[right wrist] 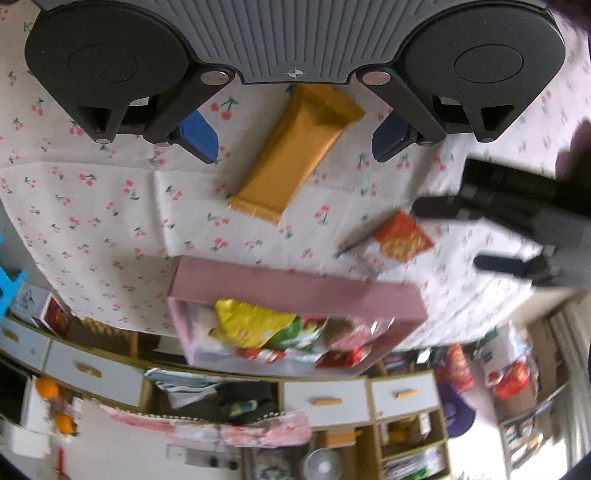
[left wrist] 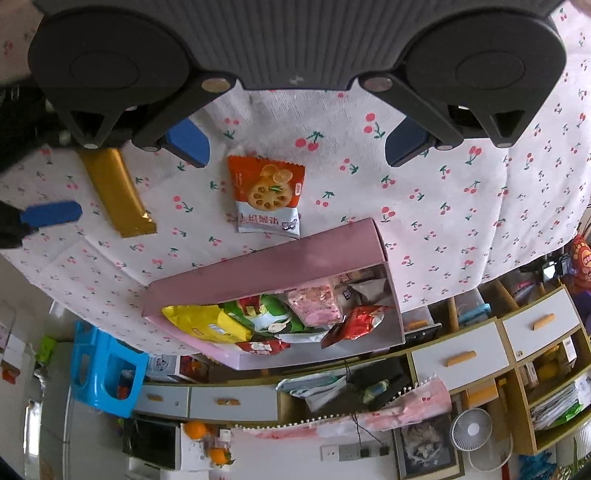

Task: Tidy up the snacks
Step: 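Withdraw both tools toward the gold bar and orange biscuit pack, then grasp the orange lotus-biscuit pack with the left tool while the right tool grasps the gold bar, then carry the biscuit pack and gold bar over the pink box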

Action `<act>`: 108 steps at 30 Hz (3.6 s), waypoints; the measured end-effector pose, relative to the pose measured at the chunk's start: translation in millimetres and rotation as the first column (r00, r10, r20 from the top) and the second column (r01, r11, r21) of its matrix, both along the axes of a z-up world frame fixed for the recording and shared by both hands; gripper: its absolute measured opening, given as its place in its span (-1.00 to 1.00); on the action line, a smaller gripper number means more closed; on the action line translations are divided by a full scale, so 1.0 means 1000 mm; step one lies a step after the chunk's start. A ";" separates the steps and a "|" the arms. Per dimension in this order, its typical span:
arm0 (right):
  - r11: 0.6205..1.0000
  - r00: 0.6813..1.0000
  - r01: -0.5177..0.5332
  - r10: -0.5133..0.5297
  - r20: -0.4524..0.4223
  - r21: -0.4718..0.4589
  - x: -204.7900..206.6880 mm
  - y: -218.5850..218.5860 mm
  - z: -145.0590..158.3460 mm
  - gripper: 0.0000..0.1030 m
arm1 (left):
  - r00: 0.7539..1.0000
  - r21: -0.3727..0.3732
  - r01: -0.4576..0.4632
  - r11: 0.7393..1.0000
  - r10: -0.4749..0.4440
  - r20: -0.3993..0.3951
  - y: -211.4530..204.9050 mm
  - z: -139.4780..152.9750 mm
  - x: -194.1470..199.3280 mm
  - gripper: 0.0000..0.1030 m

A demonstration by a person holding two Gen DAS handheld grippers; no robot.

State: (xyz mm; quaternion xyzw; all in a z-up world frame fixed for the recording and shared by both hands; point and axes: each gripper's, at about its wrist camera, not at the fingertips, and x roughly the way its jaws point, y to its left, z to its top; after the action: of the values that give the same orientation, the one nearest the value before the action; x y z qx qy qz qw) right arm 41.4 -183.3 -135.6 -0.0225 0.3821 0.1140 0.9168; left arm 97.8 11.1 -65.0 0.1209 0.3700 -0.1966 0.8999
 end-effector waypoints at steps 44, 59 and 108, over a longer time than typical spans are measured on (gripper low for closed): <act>1.000 0.999 -0.006 0.005 -0.043 -0.026 0.032 -0.031 -0.012 0.97 | 0.976 0.071 -0.161 0.984 0.169 -0.135 -0.019 0.008 0.019 -0.09; 0.999 0.998 0.044 -0.045 -0.050 -0.023 0.040 -0.023 -0.009 0.80 | 0.965 0.057 -0.201 0.978 0.208 -0.162 -0.012 0.004 0.021 0.22; 0.890 0.965 0.252 -0.198 -0.174 0.379 0.070 -0.058 0.090 -0.41 | 0.936 -0.269 -0.332 0.904 0.280 -0.215 0.010 0.065 0.038 -0.17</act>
State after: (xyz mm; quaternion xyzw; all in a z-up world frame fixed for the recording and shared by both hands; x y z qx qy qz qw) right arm 111.5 -241.0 -46.0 0.2163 0.4101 0.0834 0.8821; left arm 136.2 20.9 0.5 -0.0944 0.4260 -0.1162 0.8923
